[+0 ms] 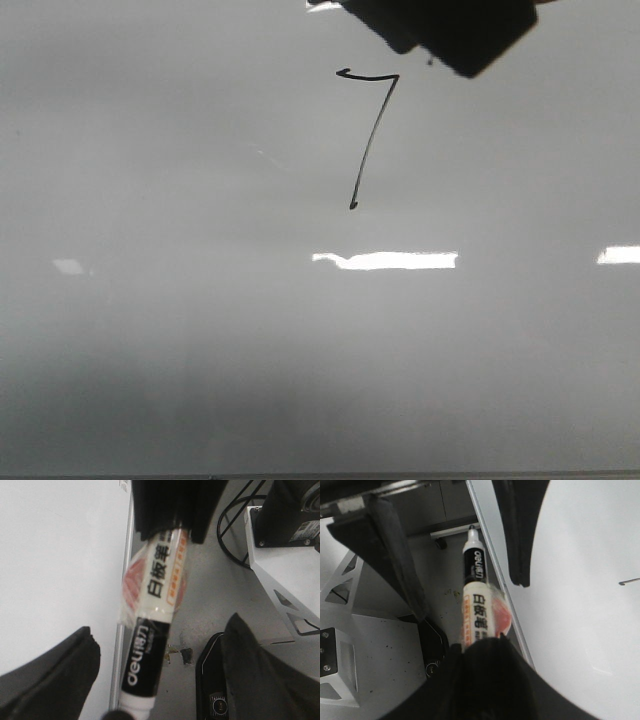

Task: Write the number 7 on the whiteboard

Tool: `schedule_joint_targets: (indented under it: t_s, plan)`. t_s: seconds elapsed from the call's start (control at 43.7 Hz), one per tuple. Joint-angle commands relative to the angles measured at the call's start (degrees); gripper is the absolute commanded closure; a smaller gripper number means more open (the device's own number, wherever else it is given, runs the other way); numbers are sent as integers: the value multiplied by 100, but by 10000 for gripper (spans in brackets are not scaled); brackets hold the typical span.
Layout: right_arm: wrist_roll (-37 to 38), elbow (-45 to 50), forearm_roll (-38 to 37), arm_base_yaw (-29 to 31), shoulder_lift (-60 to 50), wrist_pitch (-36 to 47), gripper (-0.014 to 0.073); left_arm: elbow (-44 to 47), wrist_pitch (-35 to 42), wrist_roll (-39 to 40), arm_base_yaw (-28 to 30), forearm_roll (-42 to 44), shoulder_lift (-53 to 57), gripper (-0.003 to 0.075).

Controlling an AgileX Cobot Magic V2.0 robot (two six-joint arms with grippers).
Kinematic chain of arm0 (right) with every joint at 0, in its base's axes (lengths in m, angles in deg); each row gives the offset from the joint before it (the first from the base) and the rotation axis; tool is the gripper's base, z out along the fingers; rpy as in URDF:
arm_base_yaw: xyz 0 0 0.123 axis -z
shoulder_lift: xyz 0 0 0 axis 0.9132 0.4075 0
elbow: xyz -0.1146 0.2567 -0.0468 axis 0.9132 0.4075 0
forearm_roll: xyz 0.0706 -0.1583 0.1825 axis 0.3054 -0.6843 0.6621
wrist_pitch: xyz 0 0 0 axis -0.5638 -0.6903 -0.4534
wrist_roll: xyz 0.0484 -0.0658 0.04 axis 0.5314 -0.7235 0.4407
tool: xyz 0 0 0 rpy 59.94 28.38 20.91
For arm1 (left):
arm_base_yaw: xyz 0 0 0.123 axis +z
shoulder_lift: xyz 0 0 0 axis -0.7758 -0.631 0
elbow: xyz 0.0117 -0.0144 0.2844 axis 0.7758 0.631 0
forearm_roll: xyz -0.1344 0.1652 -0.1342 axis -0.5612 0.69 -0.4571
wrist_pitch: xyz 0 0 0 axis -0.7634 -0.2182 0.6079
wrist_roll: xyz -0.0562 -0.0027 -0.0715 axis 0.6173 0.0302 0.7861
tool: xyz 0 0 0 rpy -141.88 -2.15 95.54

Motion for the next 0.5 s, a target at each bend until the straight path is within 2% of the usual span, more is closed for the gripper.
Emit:
schedule_joint_targets:
  t_s: [0.0, 0.274, 0.48]
  plan:
    - [-86, -132, 335, 29, -80, -34, 661, -232, 226, -36, -50, -259, 125, 267]
    - [-119, -47, 295, 29, -80, 9, 661, -242, 214, -80, -39, -259, 125, 437]
    - [-137, 106, 288, 29, -80, 152, 661, -242, 214, -80, -39, -248, 125, 482]
